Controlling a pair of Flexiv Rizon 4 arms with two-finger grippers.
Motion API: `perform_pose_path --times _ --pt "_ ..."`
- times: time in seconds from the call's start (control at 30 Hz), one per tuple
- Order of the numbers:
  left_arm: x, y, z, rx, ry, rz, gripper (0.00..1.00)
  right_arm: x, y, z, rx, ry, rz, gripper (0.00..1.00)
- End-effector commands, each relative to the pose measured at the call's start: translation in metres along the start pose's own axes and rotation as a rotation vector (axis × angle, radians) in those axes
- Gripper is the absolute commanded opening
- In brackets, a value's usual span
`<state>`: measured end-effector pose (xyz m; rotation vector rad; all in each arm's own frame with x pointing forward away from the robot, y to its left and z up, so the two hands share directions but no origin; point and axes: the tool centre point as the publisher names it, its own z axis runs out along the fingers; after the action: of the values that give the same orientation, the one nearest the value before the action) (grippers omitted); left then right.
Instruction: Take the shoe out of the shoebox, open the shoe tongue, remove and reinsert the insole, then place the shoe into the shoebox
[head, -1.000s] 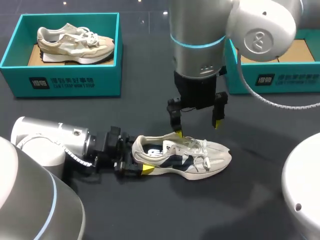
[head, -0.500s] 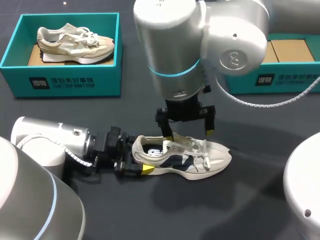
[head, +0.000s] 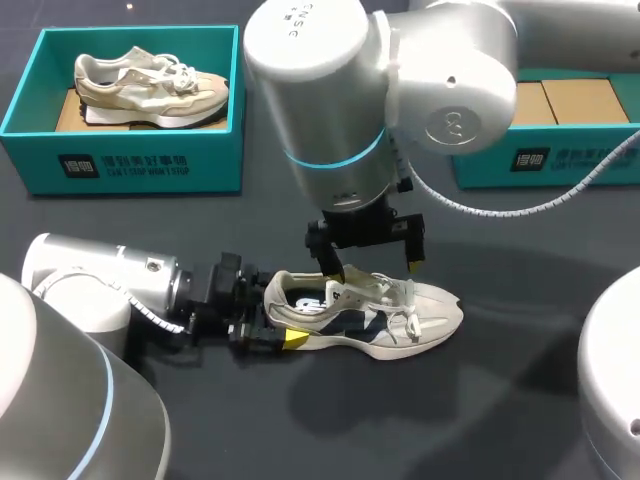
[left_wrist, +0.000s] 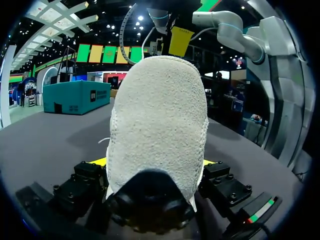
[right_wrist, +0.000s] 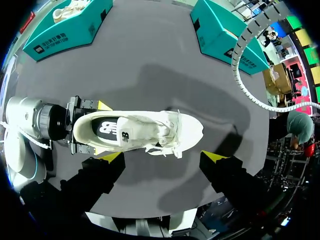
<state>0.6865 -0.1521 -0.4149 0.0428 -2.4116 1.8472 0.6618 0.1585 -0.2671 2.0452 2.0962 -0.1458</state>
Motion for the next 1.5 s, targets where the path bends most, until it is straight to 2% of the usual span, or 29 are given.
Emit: perform_pose_path --times 0.03,0.1,0.63,1.0,1.5 --pt "0.000 0.000 0.000 -0.002 -0.002 0.000 0.00 0.030 0.007 0.014 0.003 -0.052 0.009 1.00" --pt "0.000 0.000 0.000 -0.002 -0.002 0.000 0.00 0.034 0.009 0.017 0.013 -0.091 0.036 1.00" --pt "0.000 0.000 0.000 -0.002 -0.002 0.000 0.00 0.058 0.009 0.040 0.001 -0.107 0.026 1.00" --pt "0.000 0.000 0.000 -0.002 -0.002 0.000 0.00 0.064 0.008 0.056 -0.007 -0.148 0.041 1.00" --pt "0.000 0.000 0.000 -0.002 -0.002 0.000 0.00 0.059 0.004 0.067 -0.030 -0.199 0.055 1.00"
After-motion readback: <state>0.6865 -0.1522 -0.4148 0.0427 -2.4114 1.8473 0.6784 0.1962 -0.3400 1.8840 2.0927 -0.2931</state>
